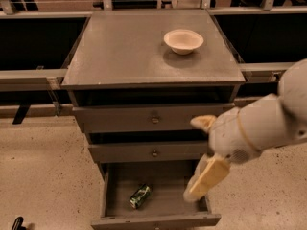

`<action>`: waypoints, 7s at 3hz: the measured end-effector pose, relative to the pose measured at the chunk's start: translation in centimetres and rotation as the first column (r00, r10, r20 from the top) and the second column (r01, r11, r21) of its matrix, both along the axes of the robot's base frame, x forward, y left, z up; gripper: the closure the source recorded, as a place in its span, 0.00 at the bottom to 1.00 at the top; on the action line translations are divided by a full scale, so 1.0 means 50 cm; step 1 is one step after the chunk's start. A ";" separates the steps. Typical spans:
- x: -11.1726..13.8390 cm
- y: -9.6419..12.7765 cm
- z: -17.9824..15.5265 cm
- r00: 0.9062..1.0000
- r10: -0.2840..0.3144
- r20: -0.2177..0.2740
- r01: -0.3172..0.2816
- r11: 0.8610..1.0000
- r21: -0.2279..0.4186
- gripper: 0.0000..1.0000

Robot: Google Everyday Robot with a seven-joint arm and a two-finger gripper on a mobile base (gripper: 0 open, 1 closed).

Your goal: Pick green can from bottom drawer and place on counter

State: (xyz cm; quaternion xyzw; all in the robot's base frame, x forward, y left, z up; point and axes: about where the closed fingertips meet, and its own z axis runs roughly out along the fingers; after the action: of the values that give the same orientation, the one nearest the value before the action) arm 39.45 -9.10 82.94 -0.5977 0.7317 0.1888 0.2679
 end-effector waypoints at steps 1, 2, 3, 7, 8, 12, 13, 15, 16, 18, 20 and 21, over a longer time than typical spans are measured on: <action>-0.055 0.035 -0.065 0.996 0.056 -0.067 -0.057 0.998 -0.001 0.00; -0.051 0.051 -0.076 0.996 0.060 -0.070 -0.066 0.994 -0.090 0.00; -0.024 0.103 -0.254 0.976 0.192 -0.107 -0.213 0.949 -0.235 0.00; 0.054 0.172 -0.496 0.943 0.309 -0.126 -0.333 0.890 -0.311 0.00; 0.079 0.214 -0.583 0.948 0.315 -0.055 -0.312 0.875 -0.370 0.00; 0.154 0.250 -0.662 0.935 0.299 0.191 -0.239 0.930 -0.280 0.00; 0.164 0.245 -0.750 0.895 0.390 0.218 -0.326 0.904 -0.278 0.00; 0.154 0.230 -0.795 0.869 0.456 0.191 -0.393 0.872 -0.292 0.00; 0.150 0.242 -0.806 0.856 0.489 0.170 -0.428 0.853 -0.300 0.00; 0.143 0.265 -0.869 0.893 0.446 0.060 -0.444 0.895 -0.048 0.00; 0.174 0.247 -0.890 0.857 0.511 0.059 -0.509 0.859 -0.049 0.00; 0.189 0.237 -0.915 0.814 0.578 0.062 -0.573 0.816 -0.078 0.00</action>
Offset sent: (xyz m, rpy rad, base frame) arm -0.0201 0.0337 -0.0510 -0.2379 0.0767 0.0764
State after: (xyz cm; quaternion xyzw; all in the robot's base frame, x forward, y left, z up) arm 48.92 2.73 37.20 -0.8054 0.5101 0.2155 0.2116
